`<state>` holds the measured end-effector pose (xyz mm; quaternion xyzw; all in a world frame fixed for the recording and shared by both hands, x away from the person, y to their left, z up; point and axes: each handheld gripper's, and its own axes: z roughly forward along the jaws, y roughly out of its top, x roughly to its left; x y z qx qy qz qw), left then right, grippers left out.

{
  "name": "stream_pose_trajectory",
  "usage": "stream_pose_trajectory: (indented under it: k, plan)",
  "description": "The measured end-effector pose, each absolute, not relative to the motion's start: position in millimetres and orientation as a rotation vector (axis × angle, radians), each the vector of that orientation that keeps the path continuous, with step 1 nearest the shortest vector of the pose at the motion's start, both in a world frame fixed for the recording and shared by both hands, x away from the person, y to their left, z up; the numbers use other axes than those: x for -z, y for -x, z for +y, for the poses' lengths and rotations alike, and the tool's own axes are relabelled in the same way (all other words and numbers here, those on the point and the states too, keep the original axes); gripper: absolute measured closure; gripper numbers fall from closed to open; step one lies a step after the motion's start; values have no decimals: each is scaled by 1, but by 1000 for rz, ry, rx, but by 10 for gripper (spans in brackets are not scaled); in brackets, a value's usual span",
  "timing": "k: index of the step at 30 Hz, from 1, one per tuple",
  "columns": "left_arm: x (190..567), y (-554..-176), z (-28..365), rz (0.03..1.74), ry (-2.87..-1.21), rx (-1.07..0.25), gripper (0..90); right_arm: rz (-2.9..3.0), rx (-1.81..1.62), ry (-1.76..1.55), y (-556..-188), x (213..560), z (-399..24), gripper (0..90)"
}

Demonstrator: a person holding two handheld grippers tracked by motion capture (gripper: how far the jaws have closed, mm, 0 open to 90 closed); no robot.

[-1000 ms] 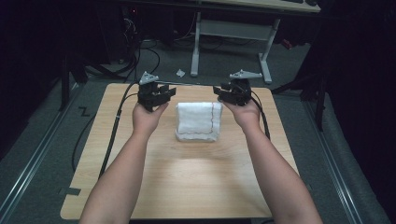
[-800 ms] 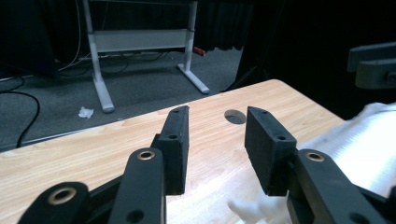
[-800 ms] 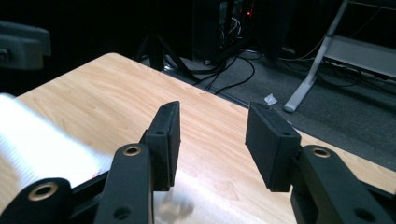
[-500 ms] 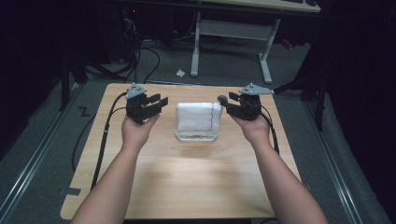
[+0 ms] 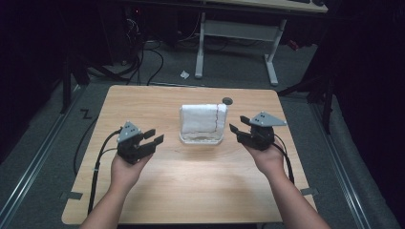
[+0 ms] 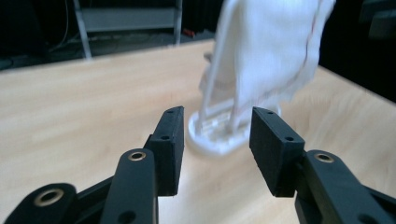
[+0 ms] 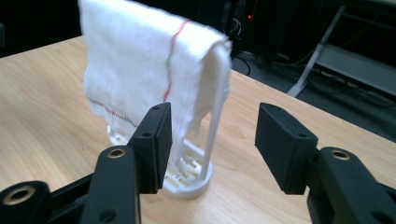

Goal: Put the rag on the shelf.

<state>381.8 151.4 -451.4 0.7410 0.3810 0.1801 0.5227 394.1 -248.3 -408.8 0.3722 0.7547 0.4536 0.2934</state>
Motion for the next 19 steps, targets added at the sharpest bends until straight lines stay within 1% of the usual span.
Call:
stream_pose_trajectory:
  k: [4, 8, 11, 12, 13, 14, 15, 17, 19]
  plan:
    - [477, -359, 158, 940, -1824, -388, 545, 2014, -1163, -988, -375, 426, -244, 478]
    - [507, -333, 155, 955, -1904, -372, 539, 2047, -1150, -1033, -357, 450, -238, 435]
    - [525, -311, 152, 957, -1931, -365, 543, 2066, -1138, -1080, -339, 478, -236, 418]
    - [524, -310, 148, 957, -1980, -360, 541, 2056, -1137, -1095, -331, 489, -237, 421]
    - [523, -309, 145, 924, -1992, -354, 520, 2020, -1155, -1111, -320, 506, -240, 442]
    - [523, -309, 145, 924, -1992, -354, 510, 2020, -1155, -1111, -320, 506, -240, 442]
    - [522, -310, 142, 908, -1987, -358, 510, 2113, -1095, -1154, -315, 517, -240, 403]
    - [524, -313, 141, 913, -1982, -338, 510, 2079, -1110, -1111, -314, 514, -241, 422]
    - [524, -314, 140, 914, -1983, -334, 510, 2071, -1109, -1138, -316, 515, -243, 412]
